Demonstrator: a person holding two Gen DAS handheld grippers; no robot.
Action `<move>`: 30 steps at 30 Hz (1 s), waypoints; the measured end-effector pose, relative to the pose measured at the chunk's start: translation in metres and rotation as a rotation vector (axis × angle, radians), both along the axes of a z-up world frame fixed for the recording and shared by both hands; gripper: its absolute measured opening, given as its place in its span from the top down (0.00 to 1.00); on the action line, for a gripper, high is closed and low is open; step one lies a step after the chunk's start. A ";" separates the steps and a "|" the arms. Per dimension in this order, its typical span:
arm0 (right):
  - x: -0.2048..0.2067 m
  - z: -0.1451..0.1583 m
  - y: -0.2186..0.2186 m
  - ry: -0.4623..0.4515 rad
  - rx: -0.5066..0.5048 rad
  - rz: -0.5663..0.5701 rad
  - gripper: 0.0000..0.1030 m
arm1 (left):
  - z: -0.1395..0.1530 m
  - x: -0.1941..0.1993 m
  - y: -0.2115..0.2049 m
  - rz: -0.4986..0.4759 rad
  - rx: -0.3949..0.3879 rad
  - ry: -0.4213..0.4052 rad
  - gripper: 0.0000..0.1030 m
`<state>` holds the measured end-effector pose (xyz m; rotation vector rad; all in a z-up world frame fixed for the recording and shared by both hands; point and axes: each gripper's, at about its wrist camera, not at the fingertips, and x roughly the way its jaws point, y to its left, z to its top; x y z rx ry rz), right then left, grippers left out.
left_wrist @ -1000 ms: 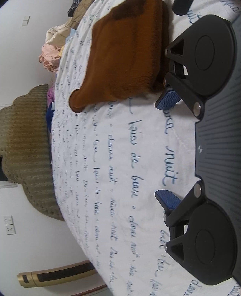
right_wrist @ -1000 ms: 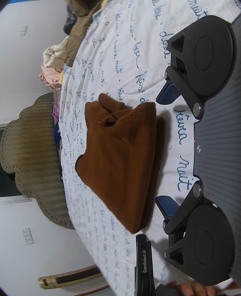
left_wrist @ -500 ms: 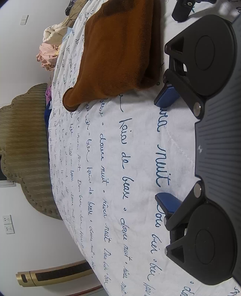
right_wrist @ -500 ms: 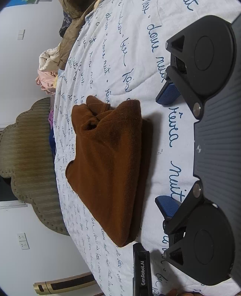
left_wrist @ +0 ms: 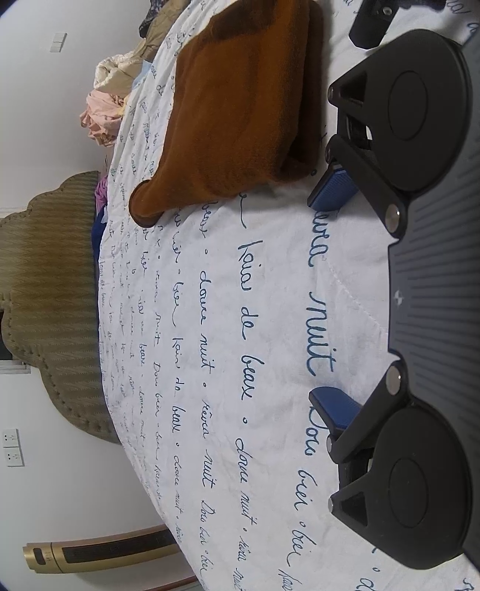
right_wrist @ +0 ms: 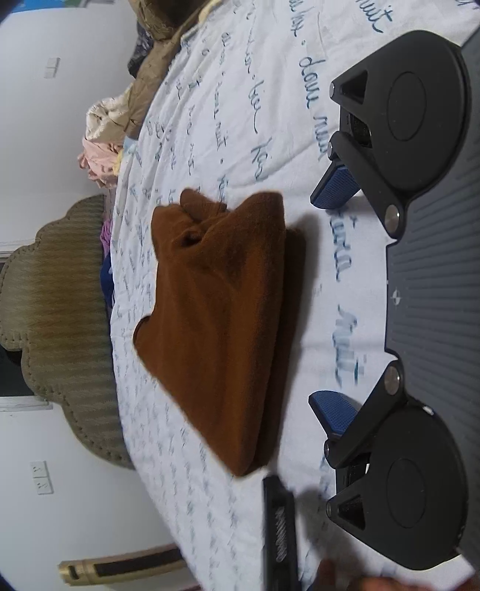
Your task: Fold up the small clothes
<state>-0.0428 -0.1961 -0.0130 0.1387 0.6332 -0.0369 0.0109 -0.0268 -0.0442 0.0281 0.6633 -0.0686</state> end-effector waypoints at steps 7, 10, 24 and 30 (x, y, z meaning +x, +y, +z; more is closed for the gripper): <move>-0.002 0.014 0.008 -0.050 -0.137 0.013 0.00 | 0.004 -0.009 -0.006 -0.046 0.013 0.000 0.01; -0.005 0.020 0.004 -0.034 -0.046 0.013 0.00 | 0.002 -0.011 -0.010 -0.060 0.044 -0.006 0.01; 0.004 0.006 -0.001 -0.026 0.024 0.010 0.00 | -0.001 -0.008 -0.006 -0.056 0.019 0.013 0.00; 0.007 -0.002 -0.009 0.006 0.106 -0.017 0.00 | -0.002 -0.008 -0.007 -0.044 0.027 0.011 0.00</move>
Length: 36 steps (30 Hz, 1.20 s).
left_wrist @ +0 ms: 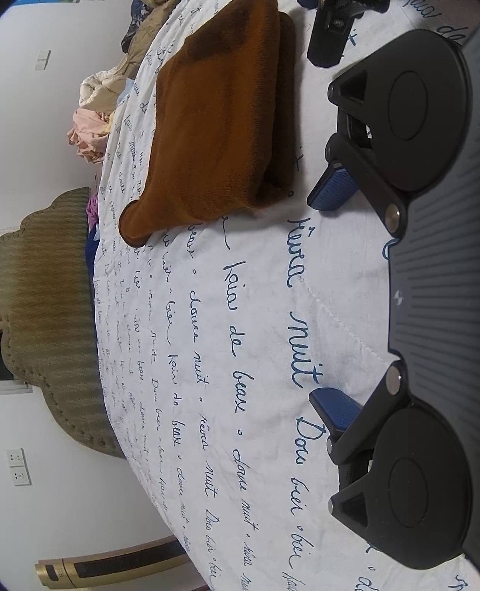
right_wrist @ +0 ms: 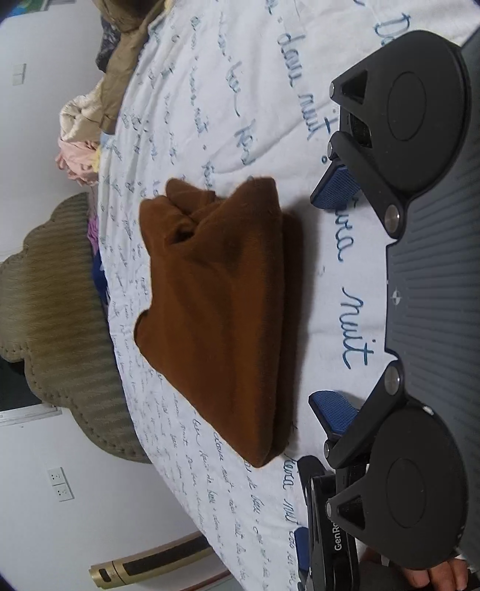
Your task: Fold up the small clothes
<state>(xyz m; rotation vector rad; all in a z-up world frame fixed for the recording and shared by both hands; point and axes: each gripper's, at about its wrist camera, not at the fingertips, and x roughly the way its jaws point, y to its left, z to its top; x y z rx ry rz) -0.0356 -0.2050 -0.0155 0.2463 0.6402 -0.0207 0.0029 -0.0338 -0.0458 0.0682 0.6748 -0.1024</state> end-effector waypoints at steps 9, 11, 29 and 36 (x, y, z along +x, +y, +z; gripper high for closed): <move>0.001 -0.002 -0.001 0.008 -0.024 -0.023 0.00 | -0.001 0.000 -0.002 0.042 -0.014 0.003 0.00; 0.000 -0.003 -0.001 0.005 -0.029 -0.030 0.00 | -0.001 0.001 -0.001 0.041 -0.023 0.006 0.00; 0.002 -0.014 0.000 -0.018 -0.121 -0.047 0.00 | -0.002 0.000 -0.001 0.038 -0.022 0.007 0.00; 0.000 -0.011 0.001 -0.015 -0.125 -0.065 0.00 | -0.002 0.000 0.000 0.038 -0.024 0.007 0.00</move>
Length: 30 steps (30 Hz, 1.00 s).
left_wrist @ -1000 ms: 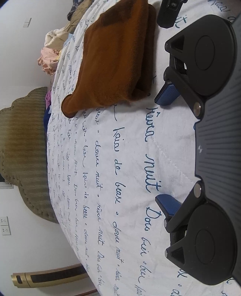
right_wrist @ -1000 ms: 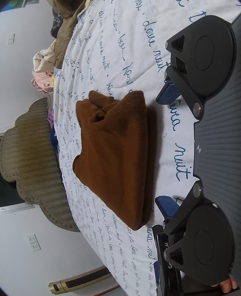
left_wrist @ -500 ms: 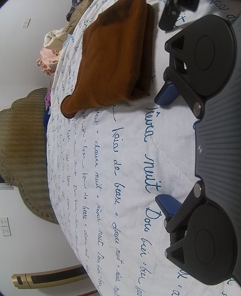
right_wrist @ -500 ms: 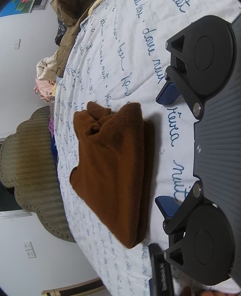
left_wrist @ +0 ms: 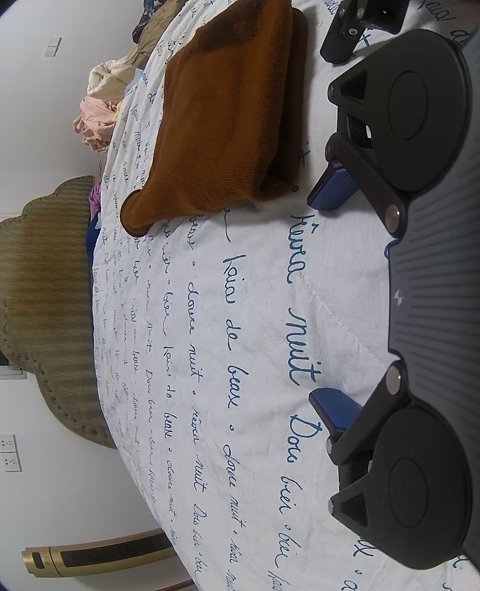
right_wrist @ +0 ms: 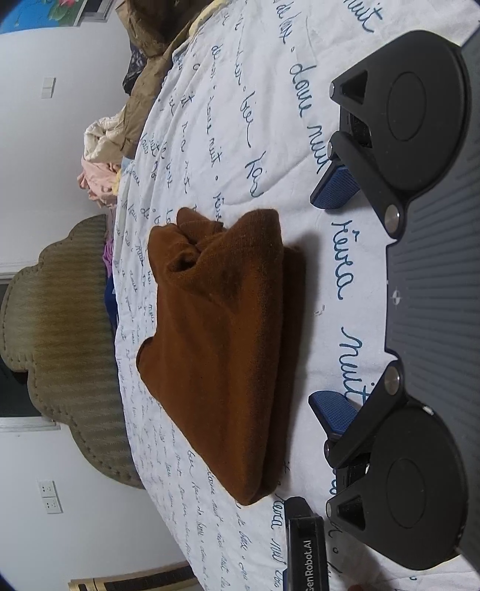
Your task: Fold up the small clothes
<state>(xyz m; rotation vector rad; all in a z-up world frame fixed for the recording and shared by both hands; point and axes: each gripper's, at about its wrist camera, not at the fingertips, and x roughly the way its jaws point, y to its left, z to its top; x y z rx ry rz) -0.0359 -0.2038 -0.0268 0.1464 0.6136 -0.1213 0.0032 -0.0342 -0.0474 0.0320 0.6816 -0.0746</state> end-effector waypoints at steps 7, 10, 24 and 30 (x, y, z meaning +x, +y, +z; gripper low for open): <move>0.003 -0.001 -0.001 0.003 0.035 0.028 0.00 | 0.000 0.000 0.000 0.000 -0.001 0.000 0.00; 0.002 -0.002 0.005 0.000 -0.009 0.045 0.00 | 0.000 0.000 0.001 0.000 -0.003 0.000 0.00; -0.008 0.017 0.015 0.011 -0.020 0.056 0.00 | 0.007 -0.011 -0.002 0.003 0.026 -0.005 0.00; -0.008 0.019 0.010 0.022 0.005 0.049 0.00 | 0.011 -0.013 0.000 0.000 0.012 0.004 0.00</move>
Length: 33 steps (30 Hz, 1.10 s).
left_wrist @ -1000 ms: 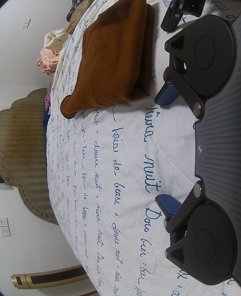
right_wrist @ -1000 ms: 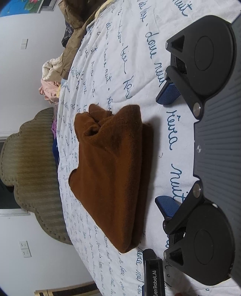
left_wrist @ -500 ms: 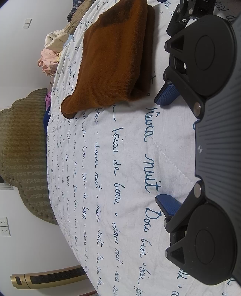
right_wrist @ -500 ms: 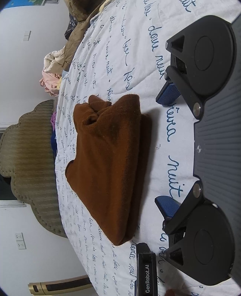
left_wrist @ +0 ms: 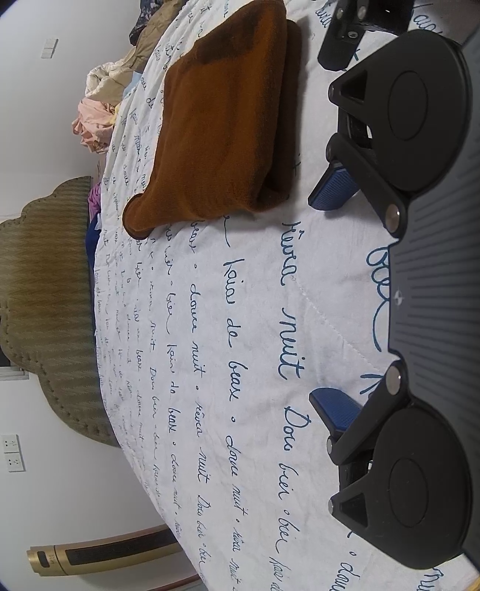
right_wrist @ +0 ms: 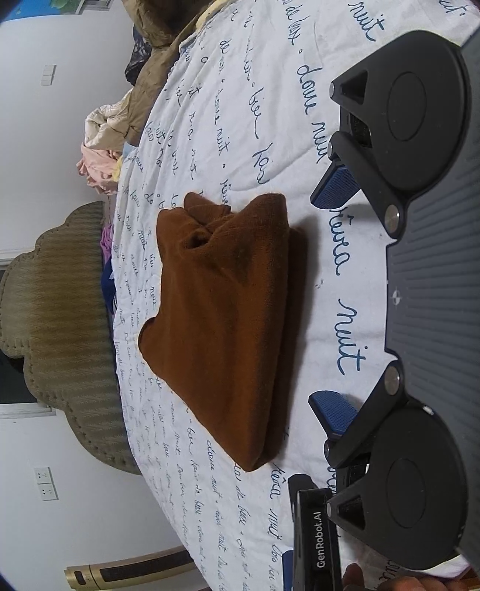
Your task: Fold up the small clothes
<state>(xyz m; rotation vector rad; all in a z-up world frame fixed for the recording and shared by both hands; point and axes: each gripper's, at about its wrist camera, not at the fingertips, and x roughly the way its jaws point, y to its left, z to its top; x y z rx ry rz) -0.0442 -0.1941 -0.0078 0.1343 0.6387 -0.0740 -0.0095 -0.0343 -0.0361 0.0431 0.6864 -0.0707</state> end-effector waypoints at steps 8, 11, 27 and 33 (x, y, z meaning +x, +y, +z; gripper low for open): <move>-0.001 0.000 0.001 0.001 -0.024 0.020 0.00 | 0.000 0.000 0.001 0.002 -0.003 0.008 0.00; -0.002 0.000 0.003 -0.002 -0.035 0.025 0.00 | 0.000 0.000 0.001 0.004 -0.004 0.009 0.00; -0.003 0.001 0.002 -0.007 -0.048 0.022 0.00 | -0.001 0.001 0.001 0.004 0.002 0.011 0.00; -0.003 0.002 -0.001 -0.007 -0.042 0.012 0.00 | -0.001 0.001 0.002 0.003 0.003 0.012 0.00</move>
